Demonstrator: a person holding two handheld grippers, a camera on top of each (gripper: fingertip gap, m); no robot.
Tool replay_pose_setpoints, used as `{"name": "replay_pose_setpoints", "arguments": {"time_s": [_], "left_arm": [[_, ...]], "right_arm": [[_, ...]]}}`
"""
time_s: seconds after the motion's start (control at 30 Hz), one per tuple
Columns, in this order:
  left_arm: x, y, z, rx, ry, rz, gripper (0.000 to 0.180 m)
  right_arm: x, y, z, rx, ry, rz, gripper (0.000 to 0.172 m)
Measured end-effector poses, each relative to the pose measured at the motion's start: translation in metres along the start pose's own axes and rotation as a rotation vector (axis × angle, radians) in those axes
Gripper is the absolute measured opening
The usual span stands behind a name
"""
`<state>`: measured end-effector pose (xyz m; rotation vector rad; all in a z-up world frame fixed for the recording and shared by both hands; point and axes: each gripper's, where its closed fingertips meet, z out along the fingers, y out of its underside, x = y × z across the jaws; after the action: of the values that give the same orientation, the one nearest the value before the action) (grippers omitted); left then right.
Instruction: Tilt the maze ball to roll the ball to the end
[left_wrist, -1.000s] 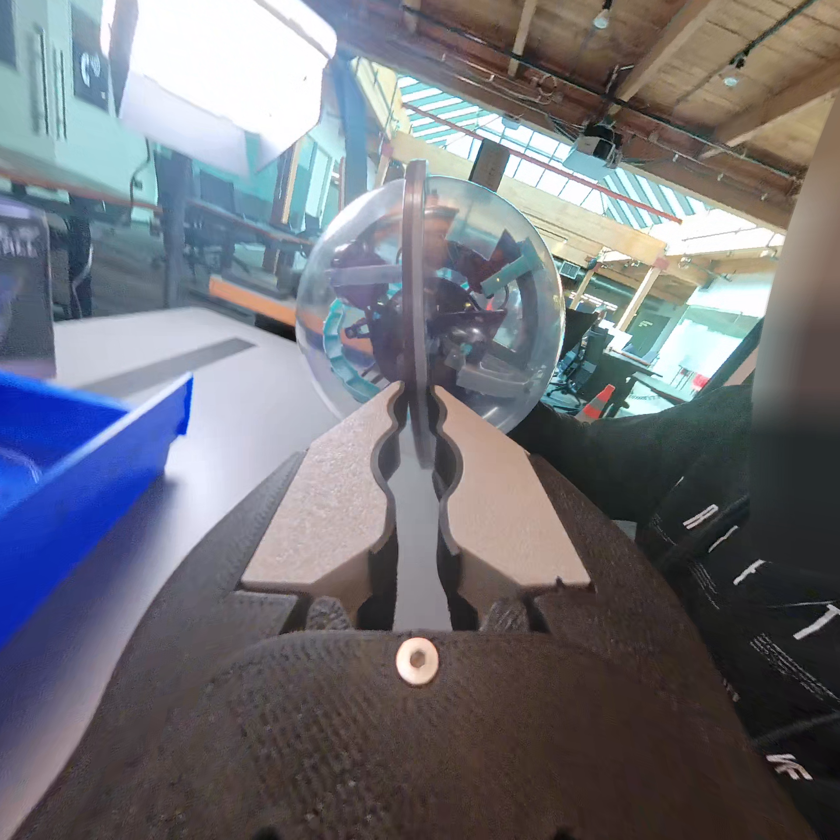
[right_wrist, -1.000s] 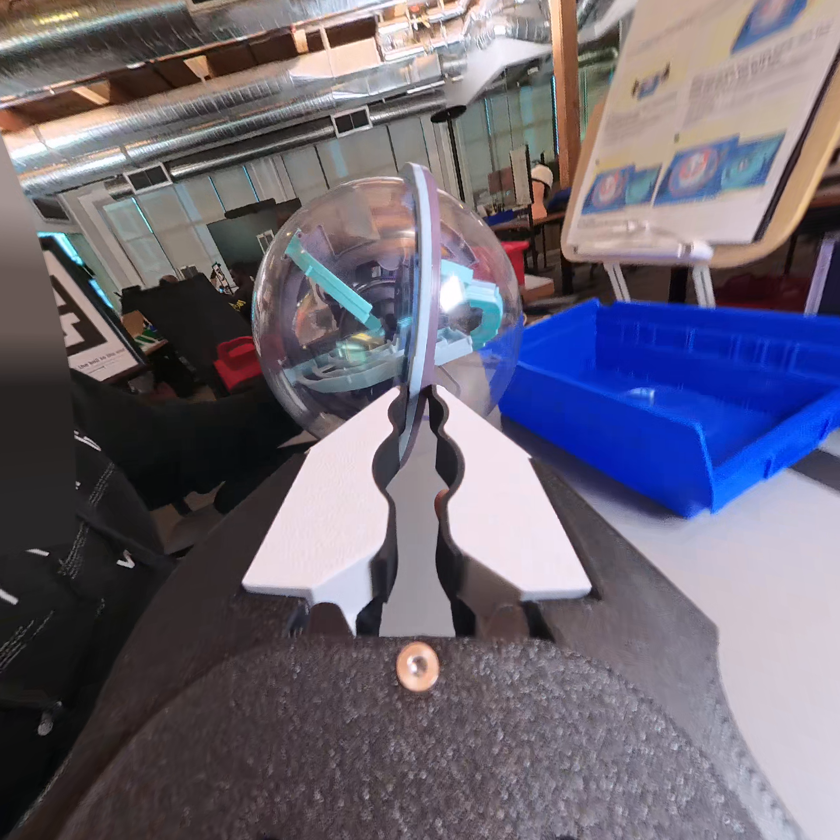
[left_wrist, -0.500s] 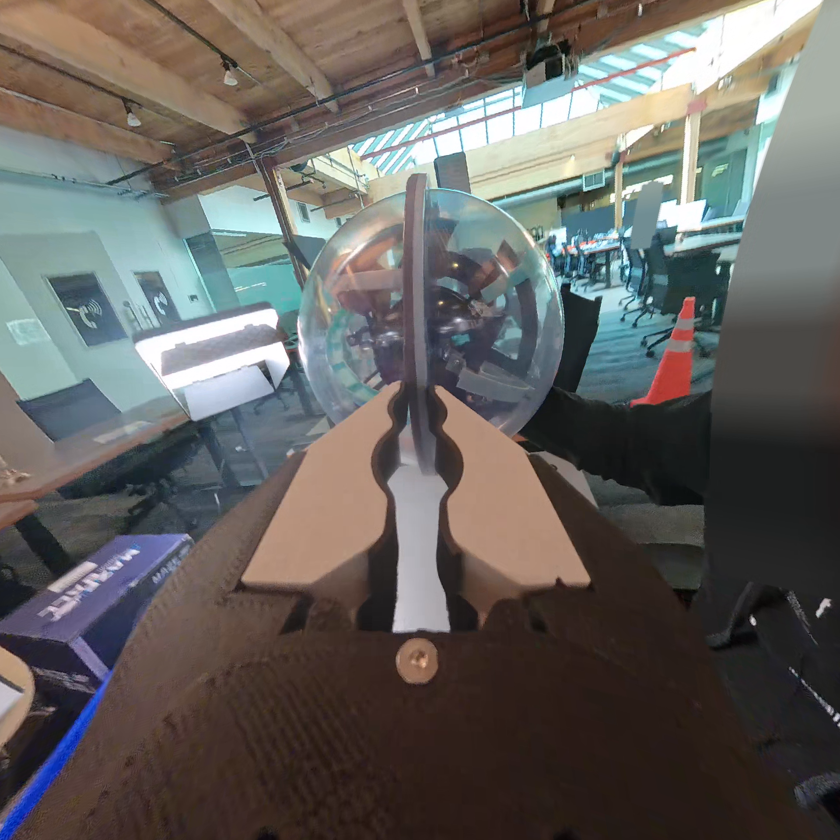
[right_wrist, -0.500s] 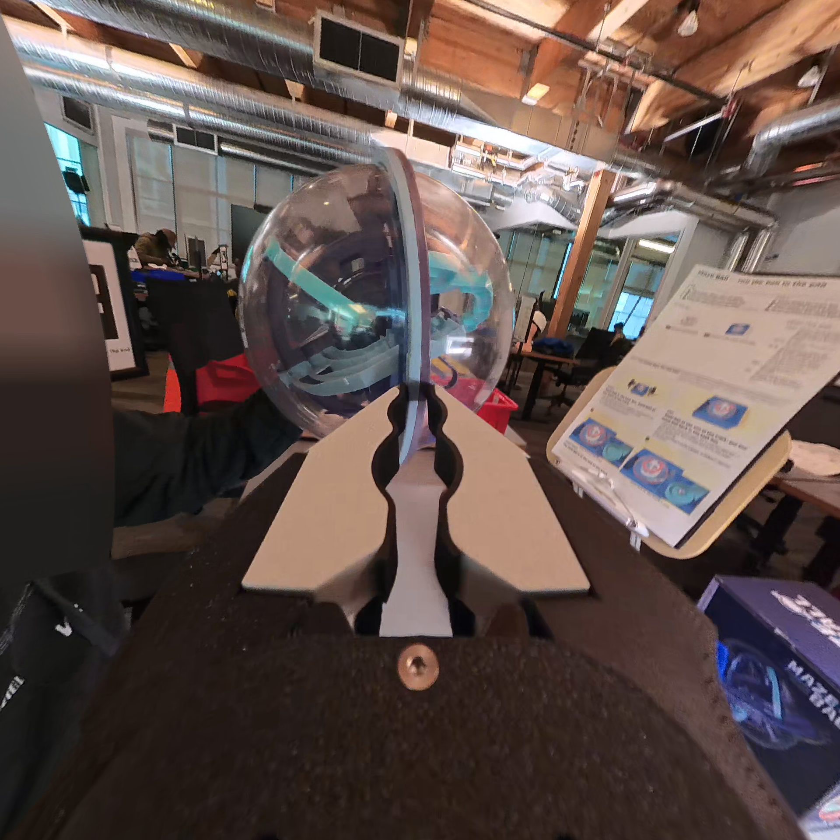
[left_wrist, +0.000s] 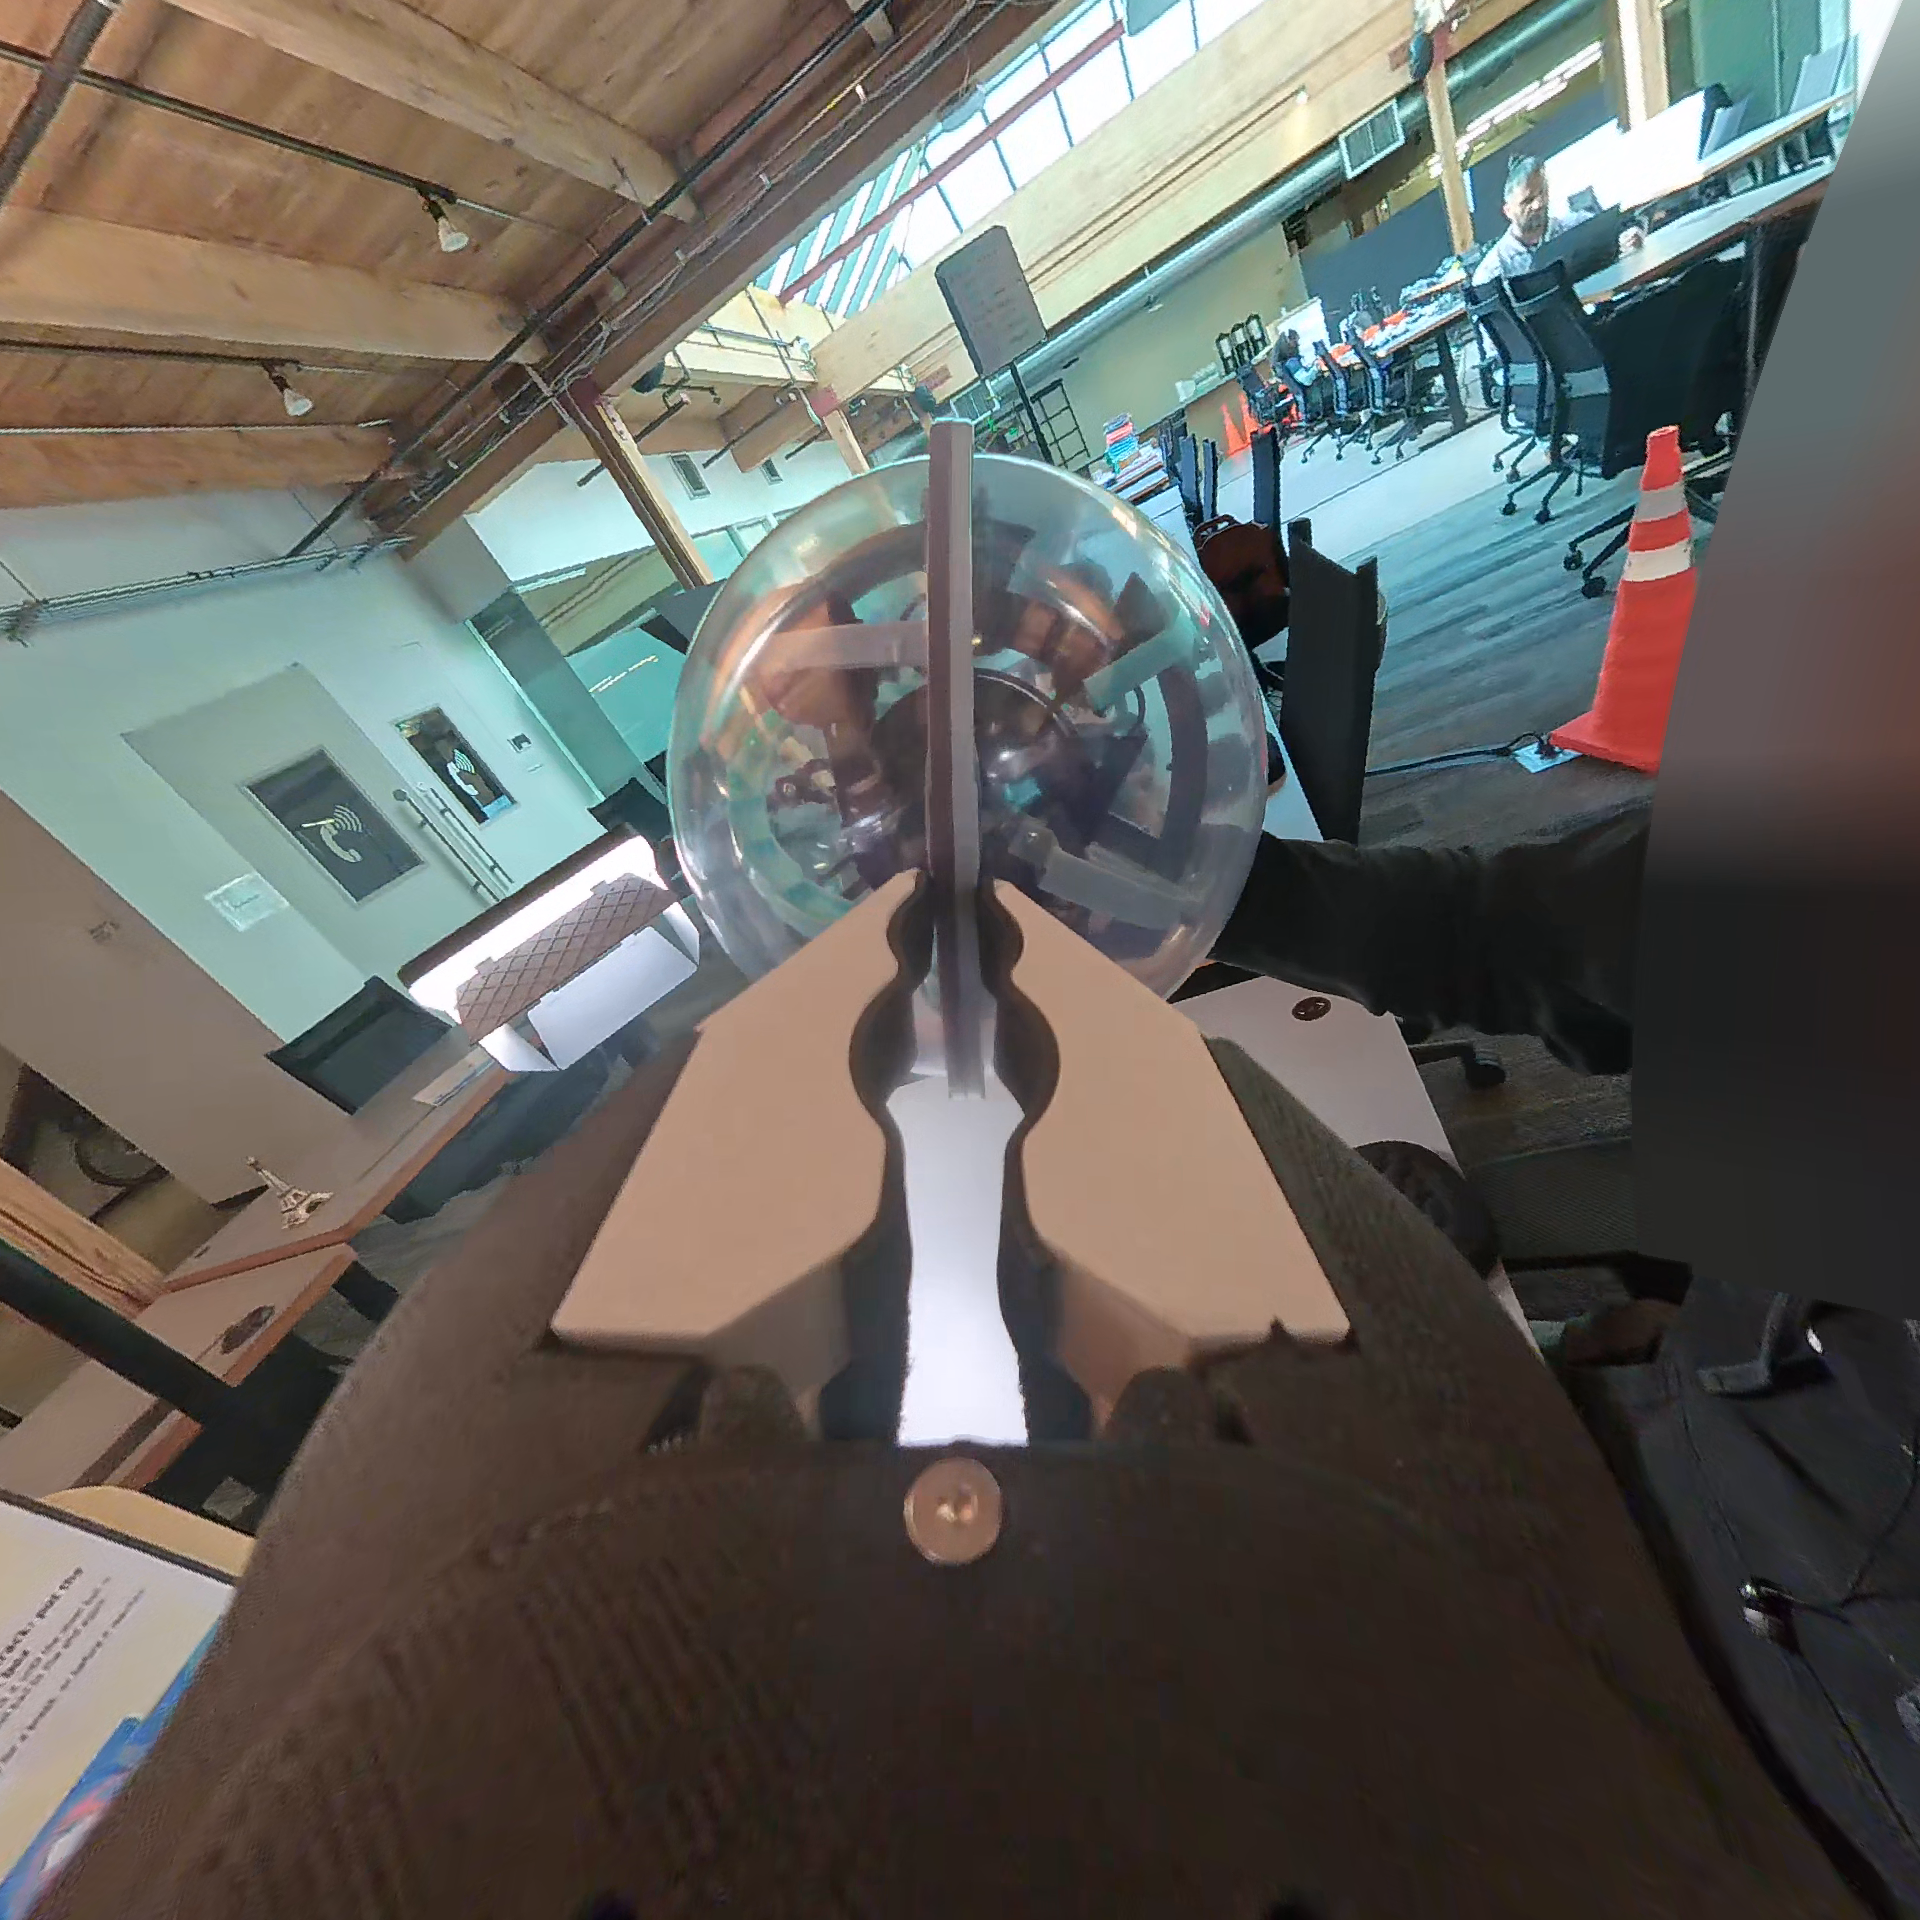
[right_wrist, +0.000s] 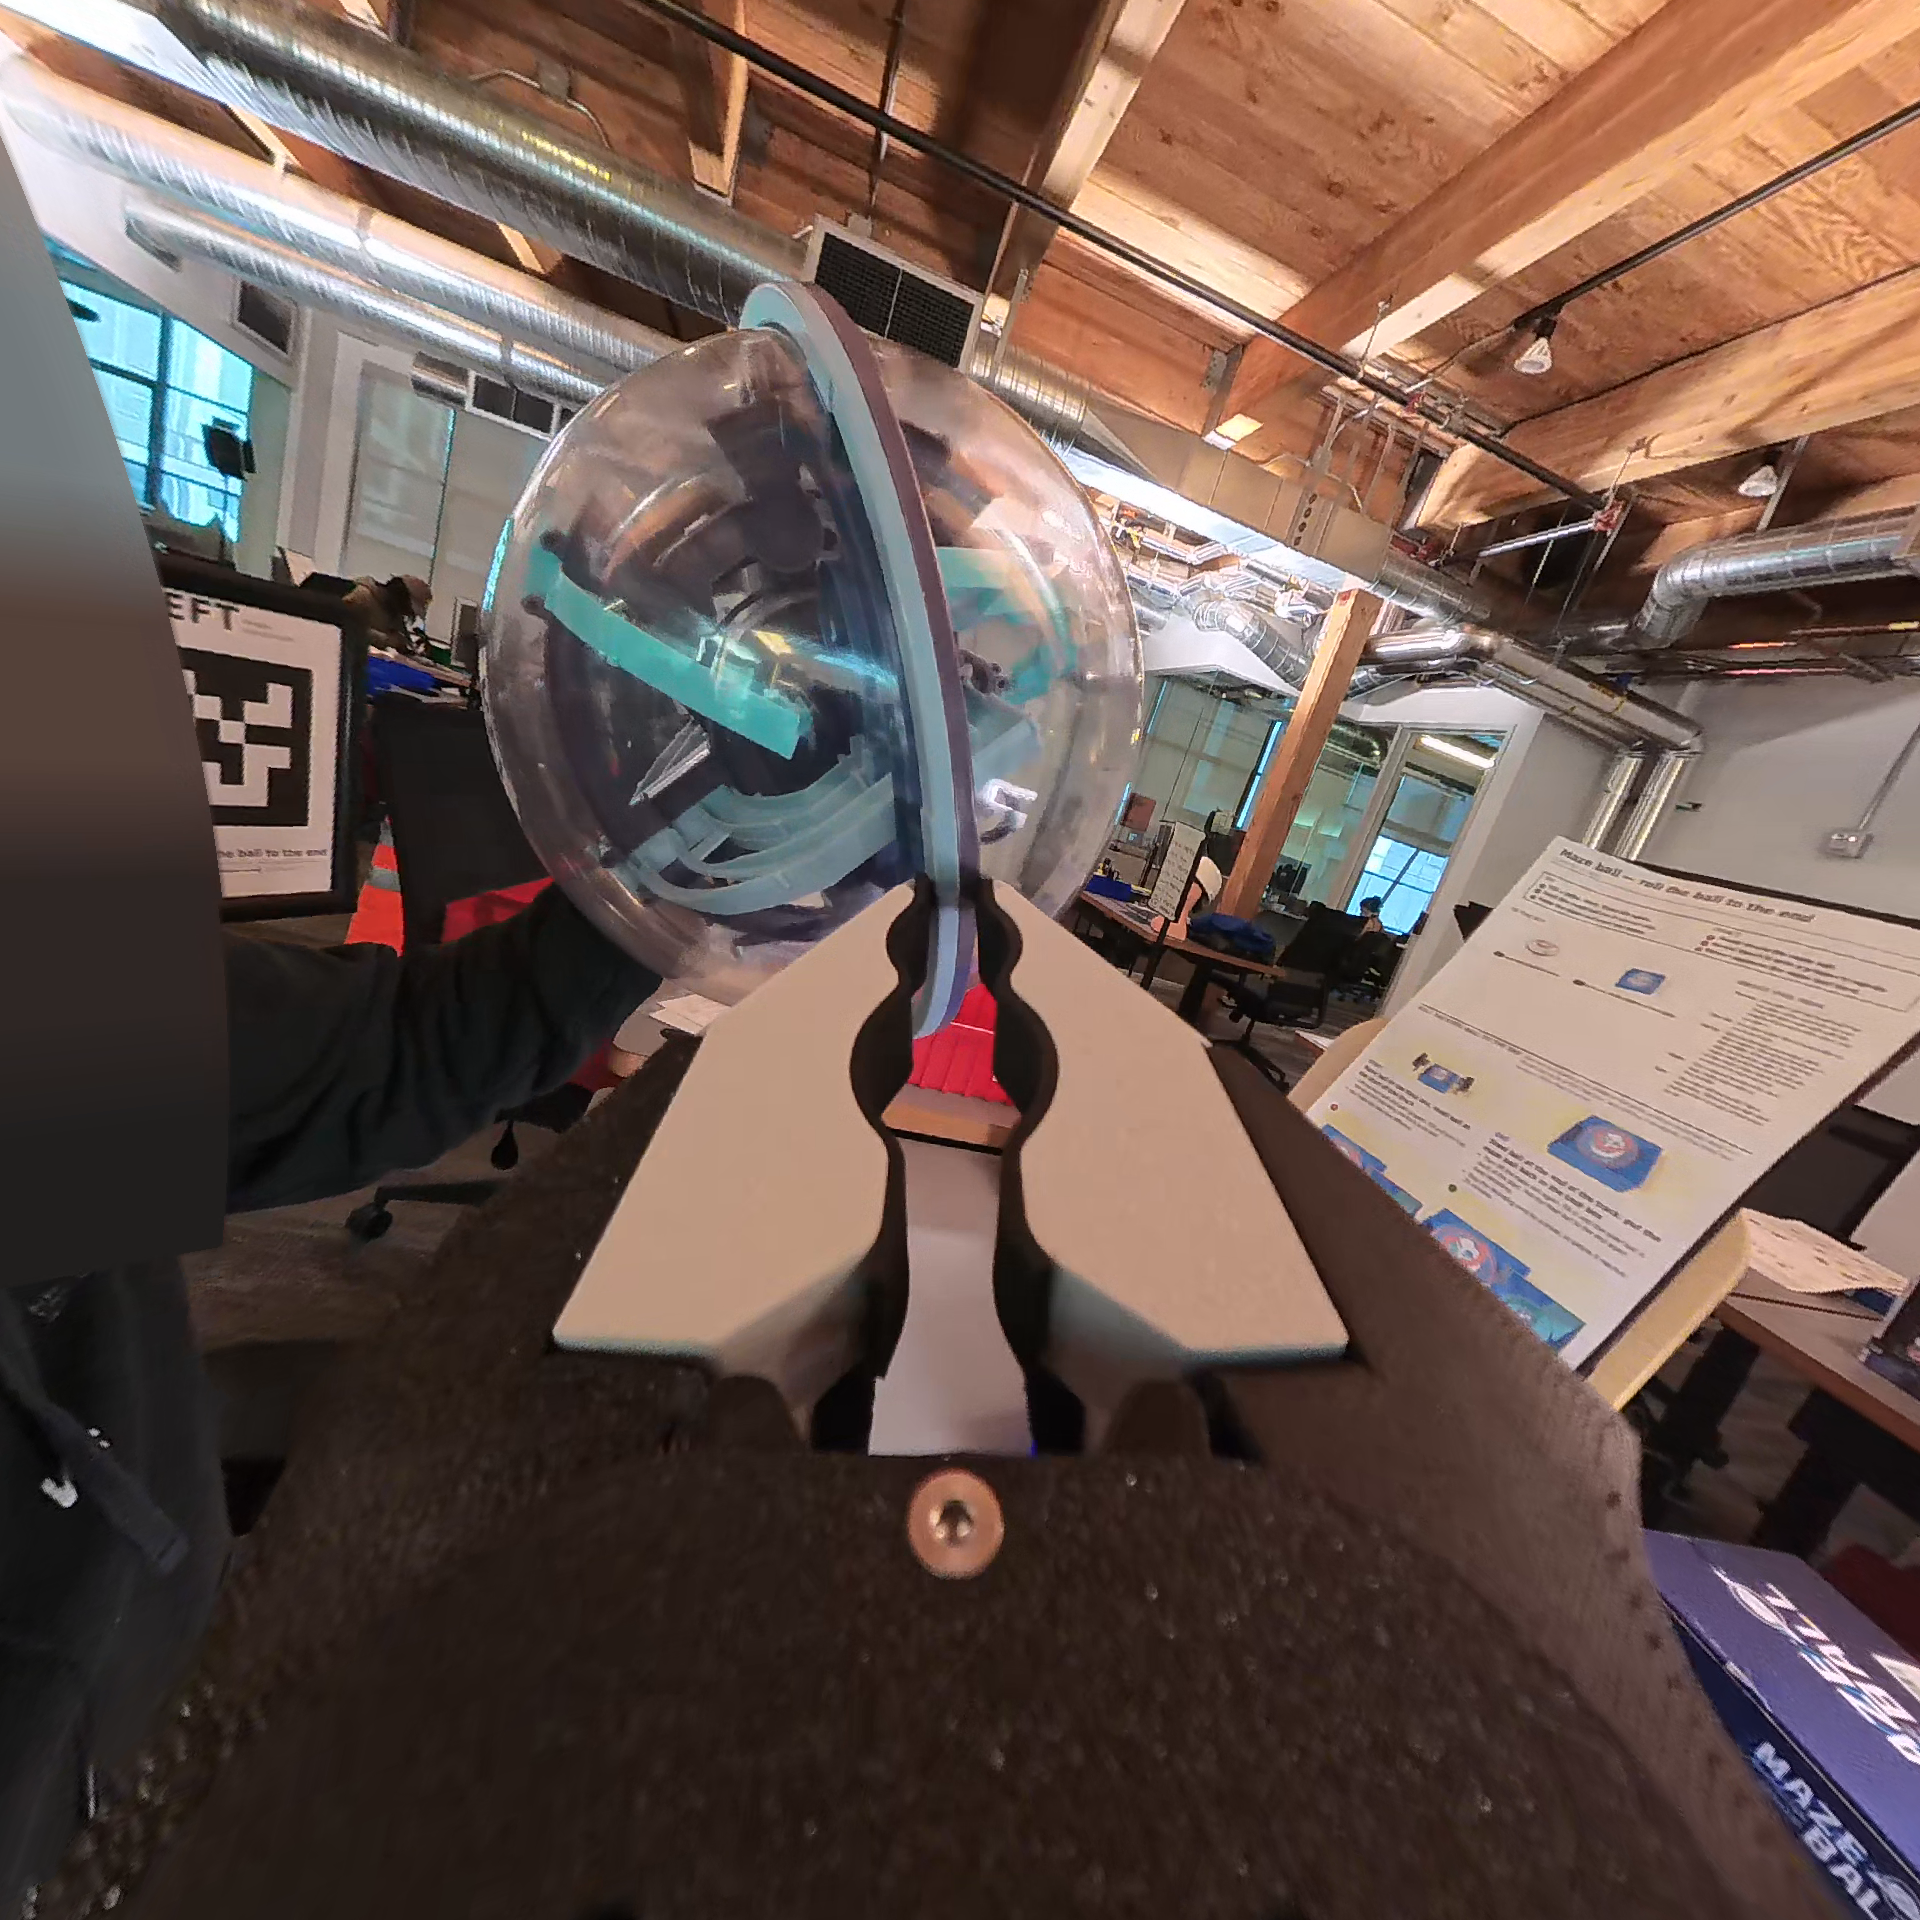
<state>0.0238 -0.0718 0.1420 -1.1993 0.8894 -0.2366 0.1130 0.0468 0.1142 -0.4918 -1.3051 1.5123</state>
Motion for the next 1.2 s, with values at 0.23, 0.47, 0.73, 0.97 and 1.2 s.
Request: {"name": "replay_pose_setpoints", "arguments": {"time_s": [0.23,0.47,0.73,0.97,1.2], "left_arm": [[0.003,0.006,-0.001,0.047,0.011,0.01,0.006],[-0.001,0.024,-0.002,0.094,0.006,-0.019,0.006],[-0.004,0.036,-0.003,0.135,-0.003,-0.059,0.006],[-0.005,0.049,-0.003,0.173,-0.003,-0.12,0.006],[-0.001,0.067,-0.001,0.203,-0.006,-0.205,0.006]], "right_arm": [[-0.006,-0.01,-0.002,-0.009,0.012,-0.055,0.006],[-0.005,-0.014,-0.001,-0.049,0.031,-0.087,0.006],[-0.002,-0.016,0.002,-0.084,0.044,-0.099,0.006],[-0.001,-0.013,0.002,-0.112,0.059,-0.099,0.005],[-0.001,-0.005,-0.002,-0.138,0.068,-0.072,0.005]]}}
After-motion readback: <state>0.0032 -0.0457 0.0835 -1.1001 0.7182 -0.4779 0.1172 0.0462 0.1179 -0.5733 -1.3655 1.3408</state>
